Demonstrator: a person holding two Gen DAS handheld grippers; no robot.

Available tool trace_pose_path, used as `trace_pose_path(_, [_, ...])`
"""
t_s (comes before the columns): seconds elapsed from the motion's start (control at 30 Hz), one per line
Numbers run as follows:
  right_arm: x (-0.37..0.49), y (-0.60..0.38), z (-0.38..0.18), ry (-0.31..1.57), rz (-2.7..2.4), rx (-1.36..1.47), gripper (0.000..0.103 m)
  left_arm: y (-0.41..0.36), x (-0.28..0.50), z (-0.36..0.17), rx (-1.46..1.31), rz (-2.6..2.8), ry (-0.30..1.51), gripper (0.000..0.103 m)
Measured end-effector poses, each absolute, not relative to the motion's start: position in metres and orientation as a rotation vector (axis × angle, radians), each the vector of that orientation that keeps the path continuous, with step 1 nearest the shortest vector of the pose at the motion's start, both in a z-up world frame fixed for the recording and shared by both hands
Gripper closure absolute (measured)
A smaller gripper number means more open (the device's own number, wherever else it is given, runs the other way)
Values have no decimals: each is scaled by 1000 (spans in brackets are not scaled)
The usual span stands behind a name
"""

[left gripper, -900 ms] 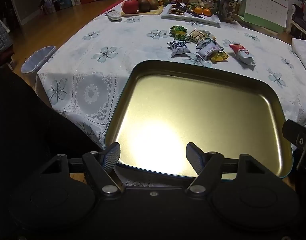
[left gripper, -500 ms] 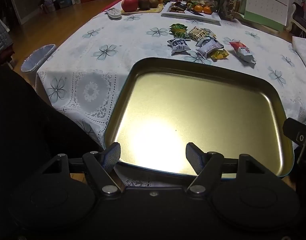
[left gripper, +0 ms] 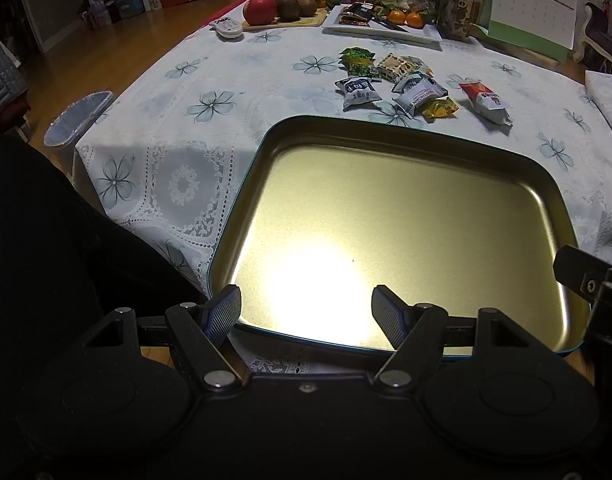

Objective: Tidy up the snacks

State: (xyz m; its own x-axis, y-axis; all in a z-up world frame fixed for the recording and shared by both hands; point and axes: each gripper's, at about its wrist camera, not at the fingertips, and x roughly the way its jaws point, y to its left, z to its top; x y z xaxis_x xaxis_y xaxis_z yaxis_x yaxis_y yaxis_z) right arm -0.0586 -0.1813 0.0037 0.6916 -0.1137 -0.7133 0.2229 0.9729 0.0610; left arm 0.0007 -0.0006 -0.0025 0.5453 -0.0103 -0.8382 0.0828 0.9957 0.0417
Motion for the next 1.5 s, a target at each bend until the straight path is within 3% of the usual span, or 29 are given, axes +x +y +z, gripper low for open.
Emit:
trace_pose_path(0.3, [-67,-181,4,717,-229,187,0,0,0,-3,78,-54,994,31])
trace_pose_path(1.5, [-67,-178,4,759,-225,173,0,-1,0,0,76,-53,992,31])
